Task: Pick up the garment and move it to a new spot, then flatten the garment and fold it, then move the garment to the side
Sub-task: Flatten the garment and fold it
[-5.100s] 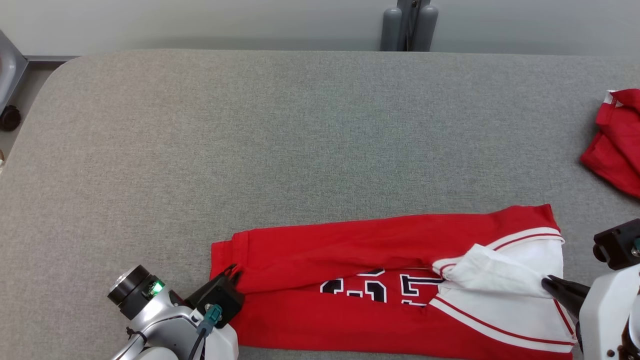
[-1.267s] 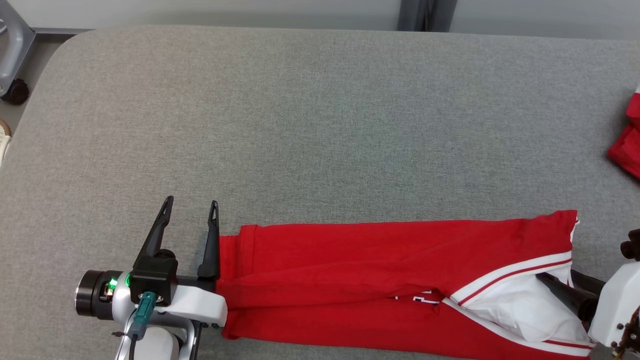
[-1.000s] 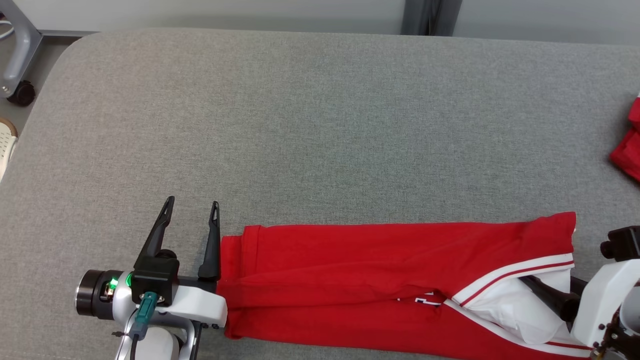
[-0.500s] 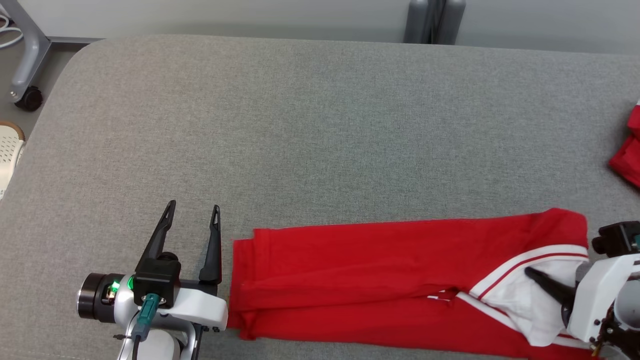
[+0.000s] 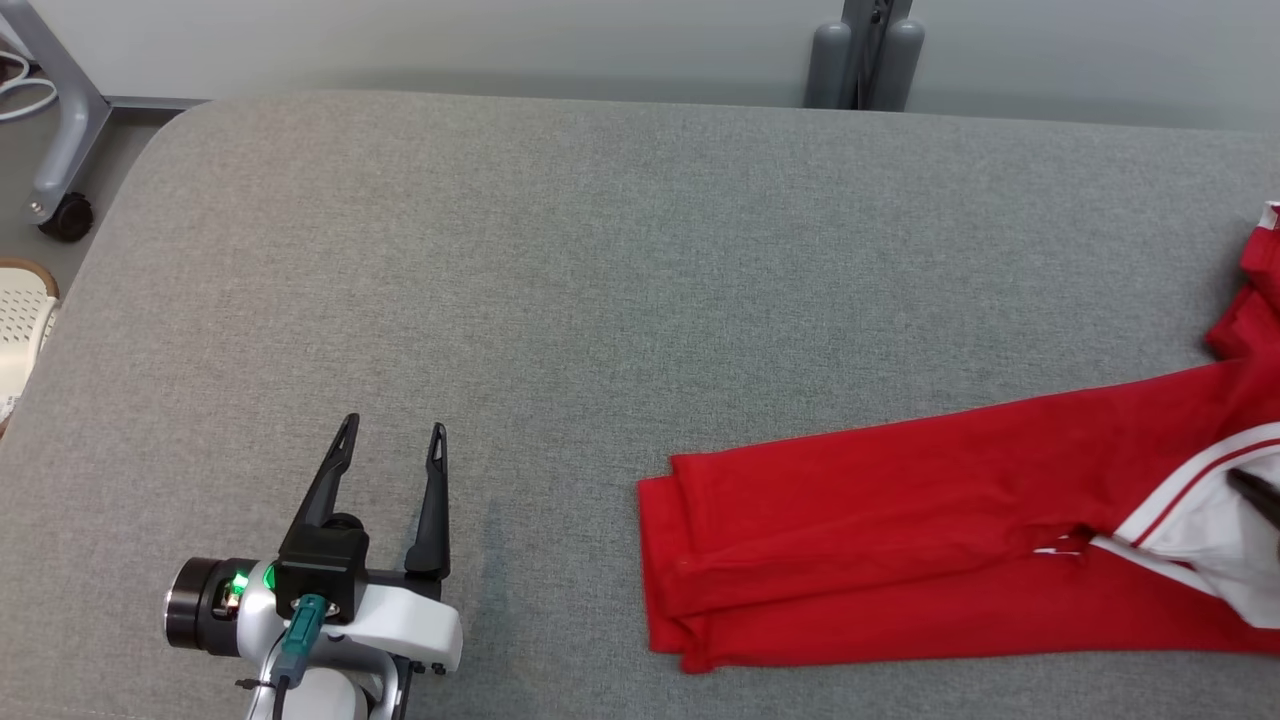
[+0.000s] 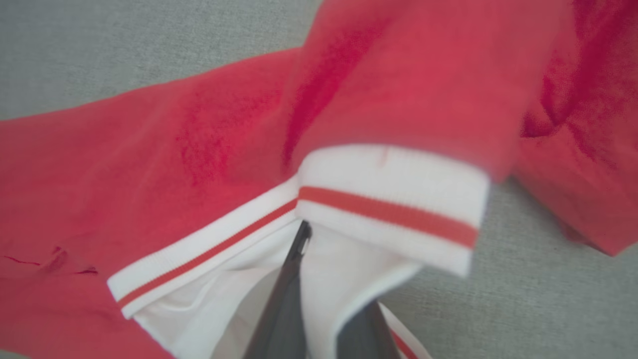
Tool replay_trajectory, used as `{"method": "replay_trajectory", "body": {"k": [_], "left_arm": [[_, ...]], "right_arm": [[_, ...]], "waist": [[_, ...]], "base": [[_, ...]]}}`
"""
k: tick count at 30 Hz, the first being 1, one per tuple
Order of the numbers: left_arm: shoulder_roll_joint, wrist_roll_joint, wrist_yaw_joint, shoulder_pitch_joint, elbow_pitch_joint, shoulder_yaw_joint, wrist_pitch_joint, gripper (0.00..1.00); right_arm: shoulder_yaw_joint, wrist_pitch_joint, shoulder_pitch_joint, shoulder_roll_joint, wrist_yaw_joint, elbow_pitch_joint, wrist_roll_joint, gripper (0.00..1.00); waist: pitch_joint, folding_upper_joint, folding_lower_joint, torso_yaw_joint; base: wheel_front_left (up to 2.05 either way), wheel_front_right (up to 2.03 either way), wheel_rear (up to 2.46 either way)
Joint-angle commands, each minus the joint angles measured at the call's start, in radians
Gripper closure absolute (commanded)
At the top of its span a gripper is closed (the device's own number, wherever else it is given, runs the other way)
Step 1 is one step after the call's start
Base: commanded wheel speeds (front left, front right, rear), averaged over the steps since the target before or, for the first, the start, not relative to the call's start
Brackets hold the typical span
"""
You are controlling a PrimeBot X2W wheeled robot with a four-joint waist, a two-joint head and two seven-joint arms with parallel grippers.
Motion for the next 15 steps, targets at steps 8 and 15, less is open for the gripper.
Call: {"method": "replay_trajectory", "body": {"k": [8, 15], "left_arm": [[-0.004, -0.020, 0.007, 0.018, 0.012, 0.004, -0.004, 0.00], [-0.008, -0.039, 0.002, 0.035, 0.056, 0.015, -0.004, 0.00]], "right_arm": [[0.001, 0.066, -0.058, -0.004, -0.001, 0.050, -0.071, 1.00], [0.017, 0.208, -0.084, 0.022, -0.001, -0.020, -0.117, 1.00]], "waist": [[-0.030, 0.0000, 0.0000, -0.001], [-0.079, 0.0000, 0.0000, -0.031]], "base": [[0.00, 0.00, 0.00], [0.00, 0.00, 0.00]]}}
